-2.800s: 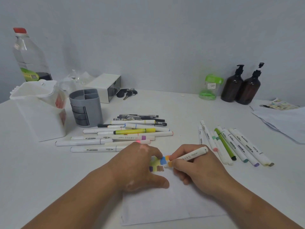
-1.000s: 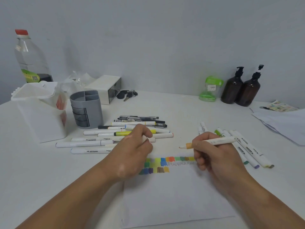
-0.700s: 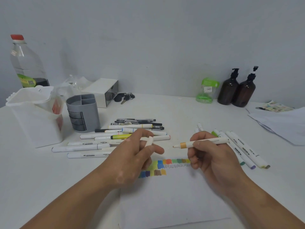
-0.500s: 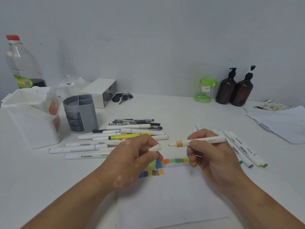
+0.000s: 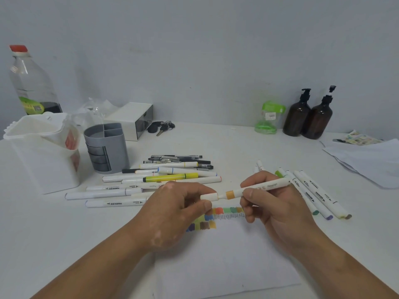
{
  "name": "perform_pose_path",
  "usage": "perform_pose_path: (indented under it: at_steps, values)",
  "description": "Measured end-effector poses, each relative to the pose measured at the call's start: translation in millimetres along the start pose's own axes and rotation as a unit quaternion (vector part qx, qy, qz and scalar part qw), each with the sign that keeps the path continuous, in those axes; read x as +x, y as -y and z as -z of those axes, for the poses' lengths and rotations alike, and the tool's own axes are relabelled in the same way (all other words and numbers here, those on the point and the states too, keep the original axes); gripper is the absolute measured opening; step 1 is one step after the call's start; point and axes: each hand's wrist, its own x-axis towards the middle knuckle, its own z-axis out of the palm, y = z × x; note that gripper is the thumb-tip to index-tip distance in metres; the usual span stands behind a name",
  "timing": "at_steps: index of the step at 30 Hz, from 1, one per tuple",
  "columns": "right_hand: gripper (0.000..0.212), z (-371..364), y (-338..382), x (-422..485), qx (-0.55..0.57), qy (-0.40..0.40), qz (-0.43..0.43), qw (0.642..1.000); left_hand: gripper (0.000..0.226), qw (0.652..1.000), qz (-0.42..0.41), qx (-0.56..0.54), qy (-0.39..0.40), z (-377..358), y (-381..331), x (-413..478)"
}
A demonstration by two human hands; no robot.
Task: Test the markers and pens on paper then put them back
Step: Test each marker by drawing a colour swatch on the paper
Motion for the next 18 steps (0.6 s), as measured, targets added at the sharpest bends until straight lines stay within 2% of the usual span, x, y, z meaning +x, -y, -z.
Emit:
perform_pose_path:
  at_steps: [5, 13, 18]
  values:
    - [0.016, -3.0, -0.1, -1.5, -0.013, 0.022, -0.004, 1.0, 0.023, 1.0, -0.014, -0.006, 0.011, -2.3, 1.2, 0.5]
    - [0.018, -3.7, 2.0, -3.5, 0.047, 0.028, -0.044, 0.998, 0.024, 0.997, -0.018, -0.067, 0.026, -2.8, 3.0, 0.9]
    - [0.02, -5.4, 4.0, -5.0, 0.038, 0.035, -0.057, 0.997, 0.024, 0.998, -0.018, -0.063, 0.019, -1.9, 3.5, -0.2]
